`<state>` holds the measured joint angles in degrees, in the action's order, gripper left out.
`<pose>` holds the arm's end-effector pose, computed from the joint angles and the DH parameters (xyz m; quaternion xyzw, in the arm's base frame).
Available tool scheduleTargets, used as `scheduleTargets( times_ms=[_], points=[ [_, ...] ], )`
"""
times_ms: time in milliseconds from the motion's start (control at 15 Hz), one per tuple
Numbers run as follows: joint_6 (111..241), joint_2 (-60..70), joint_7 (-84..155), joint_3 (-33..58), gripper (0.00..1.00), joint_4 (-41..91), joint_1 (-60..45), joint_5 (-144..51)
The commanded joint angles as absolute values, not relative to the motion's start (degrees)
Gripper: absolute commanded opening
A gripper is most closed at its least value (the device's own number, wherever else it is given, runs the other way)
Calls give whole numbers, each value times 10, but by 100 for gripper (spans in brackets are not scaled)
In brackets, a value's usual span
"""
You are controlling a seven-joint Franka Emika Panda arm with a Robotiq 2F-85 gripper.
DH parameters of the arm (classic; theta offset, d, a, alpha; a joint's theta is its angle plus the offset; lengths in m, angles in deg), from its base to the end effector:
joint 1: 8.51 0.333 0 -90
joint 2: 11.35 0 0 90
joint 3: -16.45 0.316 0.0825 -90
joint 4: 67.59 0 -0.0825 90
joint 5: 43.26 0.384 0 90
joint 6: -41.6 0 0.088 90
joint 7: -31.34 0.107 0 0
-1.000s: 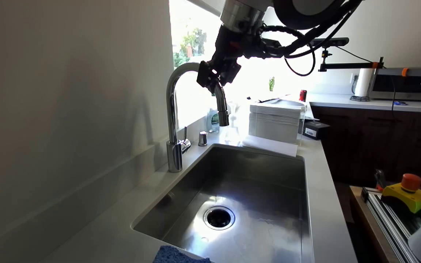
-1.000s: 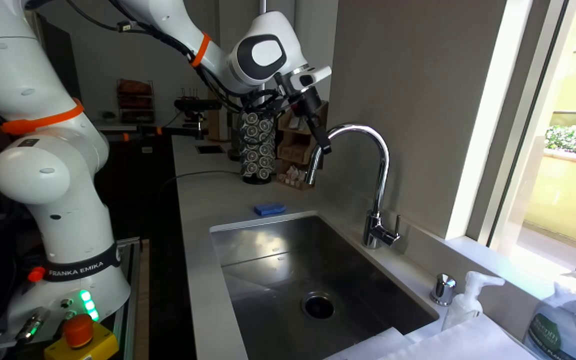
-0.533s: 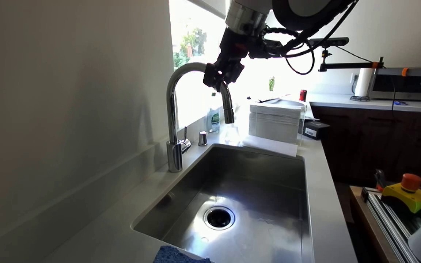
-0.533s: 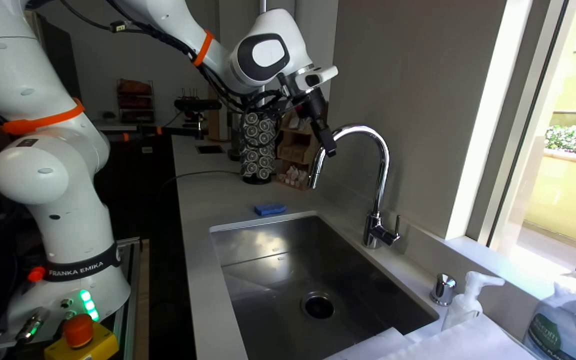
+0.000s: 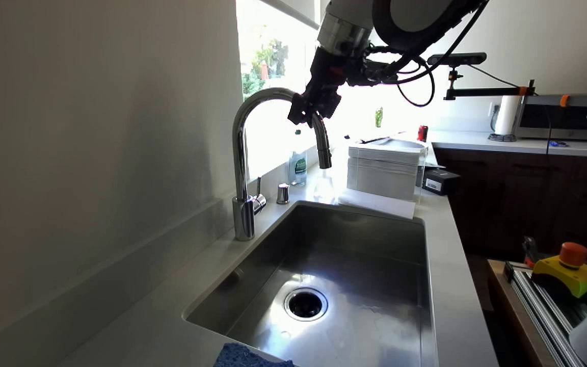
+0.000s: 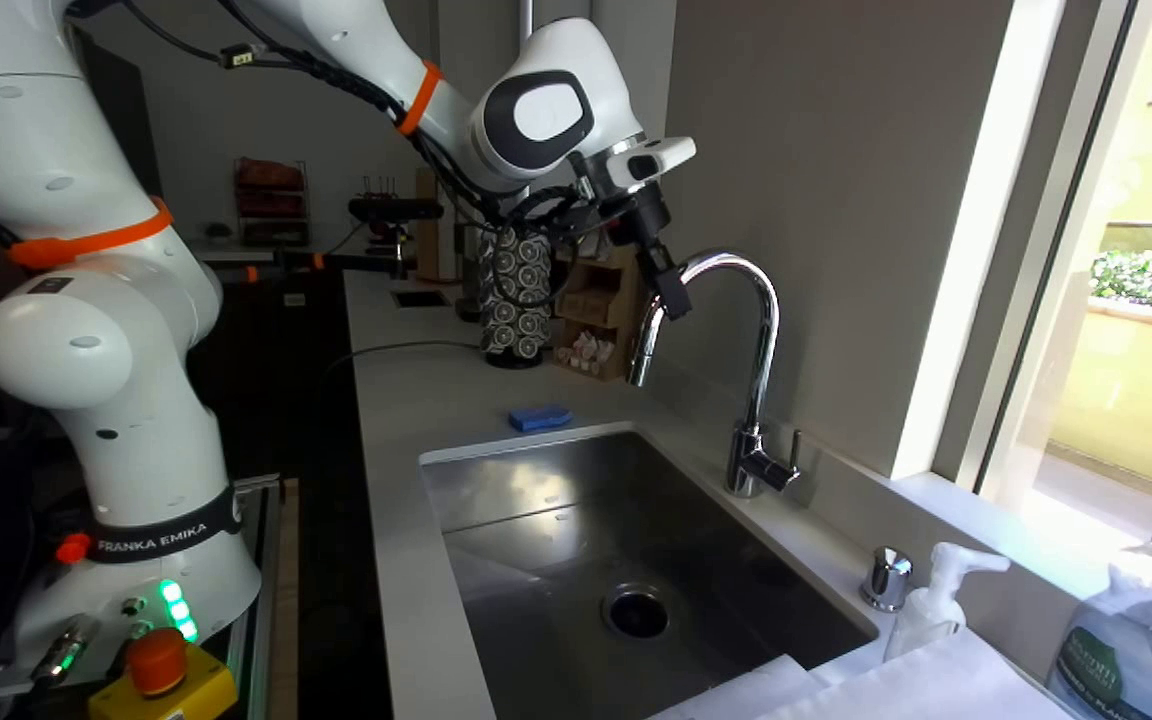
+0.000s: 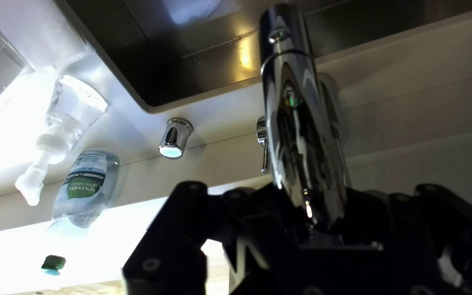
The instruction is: Move the faucet to the center of the sink then move the faucet handle to the right.
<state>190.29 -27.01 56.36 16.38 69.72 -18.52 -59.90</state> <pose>0.4843 -0.0804 0.4723 0.9482 -0.1923 0.2426 0.0709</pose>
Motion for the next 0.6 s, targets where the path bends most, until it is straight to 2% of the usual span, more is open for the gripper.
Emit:
scheduleTargets(
  times_ms=[0, 533],
  points=[
    [1878, -307, 556, 157, 0, 712, -204, -598],
    [1875, -307, 547, 153, 0, 710, -203, -595]
  ],
)
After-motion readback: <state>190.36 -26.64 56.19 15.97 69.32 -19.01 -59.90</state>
